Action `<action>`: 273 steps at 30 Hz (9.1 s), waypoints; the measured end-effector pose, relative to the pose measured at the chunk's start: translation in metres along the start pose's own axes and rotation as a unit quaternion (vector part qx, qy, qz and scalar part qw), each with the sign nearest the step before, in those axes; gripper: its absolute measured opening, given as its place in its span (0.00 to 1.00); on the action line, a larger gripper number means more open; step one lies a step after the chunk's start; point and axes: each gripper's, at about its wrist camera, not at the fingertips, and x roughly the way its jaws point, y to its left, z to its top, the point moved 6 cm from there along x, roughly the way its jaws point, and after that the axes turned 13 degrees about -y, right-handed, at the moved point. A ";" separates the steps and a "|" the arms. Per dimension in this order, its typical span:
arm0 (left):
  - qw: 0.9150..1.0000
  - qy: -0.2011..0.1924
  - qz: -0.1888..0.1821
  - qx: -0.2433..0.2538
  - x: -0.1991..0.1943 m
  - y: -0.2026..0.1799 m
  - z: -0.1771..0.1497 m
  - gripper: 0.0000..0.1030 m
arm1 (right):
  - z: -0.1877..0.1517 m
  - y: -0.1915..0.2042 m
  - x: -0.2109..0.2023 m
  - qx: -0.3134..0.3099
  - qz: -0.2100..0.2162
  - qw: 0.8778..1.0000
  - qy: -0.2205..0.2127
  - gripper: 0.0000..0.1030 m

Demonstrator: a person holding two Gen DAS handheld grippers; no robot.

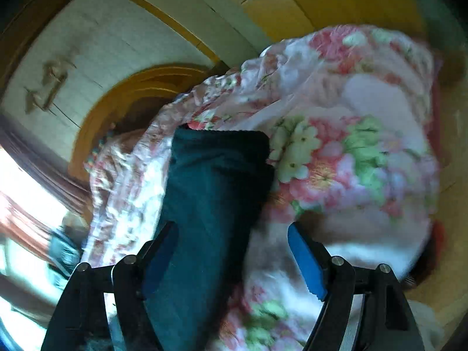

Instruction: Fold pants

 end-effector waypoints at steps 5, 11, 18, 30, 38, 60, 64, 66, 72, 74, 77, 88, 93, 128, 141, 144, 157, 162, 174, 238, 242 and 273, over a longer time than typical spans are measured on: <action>1.000 0.001 0.005 0.019 0.001 -0.004 -0.001 0.68 | -0.003 0.006 0.028 0.006 0.043 0.999 0.028 0.71; 1.000 0.004 0.007 0.022 0.002 -0.003 -0.003 0.68 | -0.008 0.009 0.039 0.002 0.048 0.998 0.035 0.35; 1.000 0.005 0.005 0.013 0.001 0.000 -0.001 0.68 | -0.012 0.021 0.031 -0.019 0.065 0.997 0.038 0.19; 1.000 0.025 0.007 -0.006 -0.003 0.003 -0.001 0.68 | -0.038 0.095 0.000 -0.168 0.067 0.983 0.033 0.17; 0.999 0.030 0.021 -0.027 -0.012 0.011 0.001 0.68 | -0.069 0.168 -0.025 -0.244 0.108 0.963 0.027 0.17; 0.995 0.016 0.057 -0.079 -0.021 0.044 0.009 0.68 | -0.211 0.268 -0.028 -0.316 0.213 0.913 0.144 0.17; 0.995 0.014 0.053 -0.080 -0.021 0.044 0.010 0.68 | -0.242 0.272 -0.022 -0.338 0.216 0.899 0.174 0.17; 0.995 0.011 0.047 -0.083 -0.022 0.044 0.010 0.68 | -0.256 0.272 -0.019 -0.351 0.215 0.893 0.183 0.17; 0.995 0.011 0.018 -0.099 -0.020 0.040 0.010 0.68 | -0.306 0.258 -0.014 -0.424 0.198 0.858 0.211 0.28; 0.995 0.012 0.008 -0.103 -0.019 0.037 0.009 0.68 | -0.316 0.253 -0.015 -0.457 0.200 0.842 0.204 0.30; 0.994 0.012 -0.015 -0.110 -0.018 0.032 0.009 0.68 | -0.328 0.252 -0.026 -0.458 0.242 0.825 0.227 0.67; 0.975 0.003 -0.156 -0.156 -0.026 -0.010 0.019 0.73 | -0.286 0.235 -0.076 -0.393 0.333 0.830 0.212 0.77; 0.975 0.008 -0.189 -0.113 -0.030 -0.056 0.026 0.74 | -0.237 0.225 -0.049 -0.357 0.265 0.883 0.150 0.54; 0.994 0.029 -0.073 -0.074 -0.028 -0.040 0.005 0.37 | -0.225 0.184 -0.012 -0.391 0.176 0.893 0.138 0.45; 0.939 -0.091 0.224 -0.246 -0.122 0.151 0.019 0.70 | -0.242 0.191 -0.019 -0.360 0.221 0.889 0.178 0.45; 0.915 -0.081 0.237 -0.316 -0.125 0.176 0.004 0.70 | -0.243 0.191 -0.018 -0.360 0.220 0.889 0.180 0.45; 0.898 -0.040 0.174 -0.402 -0.095 0.204 -0.024 0.70 | -0.246 0.190 -0.016 -0.357 0.223 0.888 0.185 0.50; 0.882 -0.053 0.164 -0.439 -0.095 0.214 -0.031 0.69 | -0.246 0.193 -0.018 -0.349 0.237 0.888 0.184 0.50; 0.886 -0.092 0.207 -0.404 -0.103 0.219 -0.020 0.21 | -0.293 0.228 -0.051 -0.388 0.338 0.829 0.220 0.50; 0.964 0.012 -0.263 0.038 -0.058 -0.233 0.019 0.12 | -0.090 0.149 0.016 -0.094 0.169 0.974 0.117 0.65; 0.963 0.048 -0.257 0.072 -0.040 -0.242 -0.004 0.14 | -0.092 0.146 0.018 -0.090 0.163 0.975 0.122 0.65; 0.996 0.028 0.008 -0.078 -0.011 -0.016 -0.003 0.53 | -0.200 0.178 0.015 -0.256 0.237 0.910 0.226 0.43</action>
